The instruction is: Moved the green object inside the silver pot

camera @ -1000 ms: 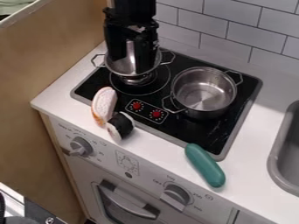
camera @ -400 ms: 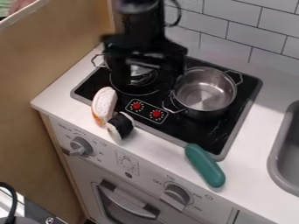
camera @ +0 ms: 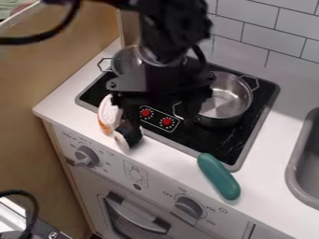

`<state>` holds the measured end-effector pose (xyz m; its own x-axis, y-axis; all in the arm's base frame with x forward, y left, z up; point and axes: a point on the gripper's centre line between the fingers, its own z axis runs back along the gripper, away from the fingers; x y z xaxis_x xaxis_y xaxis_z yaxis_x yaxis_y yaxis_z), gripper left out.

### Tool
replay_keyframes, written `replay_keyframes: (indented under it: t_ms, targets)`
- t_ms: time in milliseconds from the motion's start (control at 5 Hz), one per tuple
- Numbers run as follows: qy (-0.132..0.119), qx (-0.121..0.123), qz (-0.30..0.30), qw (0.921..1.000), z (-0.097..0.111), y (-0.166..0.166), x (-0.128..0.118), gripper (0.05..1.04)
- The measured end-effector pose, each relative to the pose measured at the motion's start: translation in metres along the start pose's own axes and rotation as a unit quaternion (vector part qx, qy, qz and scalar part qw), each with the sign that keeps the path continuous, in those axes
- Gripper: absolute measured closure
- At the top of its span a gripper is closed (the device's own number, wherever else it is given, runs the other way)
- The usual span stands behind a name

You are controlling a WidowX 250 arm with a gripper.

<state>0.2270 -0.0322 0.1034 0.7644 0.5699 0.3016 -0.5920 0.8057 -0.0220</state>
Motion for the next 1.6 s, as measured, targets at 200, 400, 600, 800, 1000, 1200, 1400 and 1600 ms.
replay_keyframes:
  t_ms: [200, 400, 600, 800, 1000, 1200, 1400, 1600]
  targets:
    - [-0.002, 0.037, 0.026, 0.9990, 0.002, -0.014, -0.005, 0.087]
    - [-0.001, 0.046, 0.026, 0.9986, -0.003, -0.021, -0.010, 0.087]
    - [-0.009, 0.006, 0.027, 0.9996, -0.011, -0.032, -0.010, 0.087]
    - [-0.012, -0.017, 0.033, 0.9992, -0.023, -0.038, -0.015, 0.087]
    - [-0.019, -0.016, 0.045, 0.9987, -0.034, -0.049, -0.025, 0.087]
    - [-0.027, -0.007, 0.051, 0.9983, -0.044, -0.057, -0.036, 0.087]
    - [-0.037, -0.001, 0.056, 0.9977, -0.050, -0.062, -0.044, 0.087]
    - [-0.046, -0.003, 0.058, 0.9972, -0.056, -0.067, -0.050, 0.087]
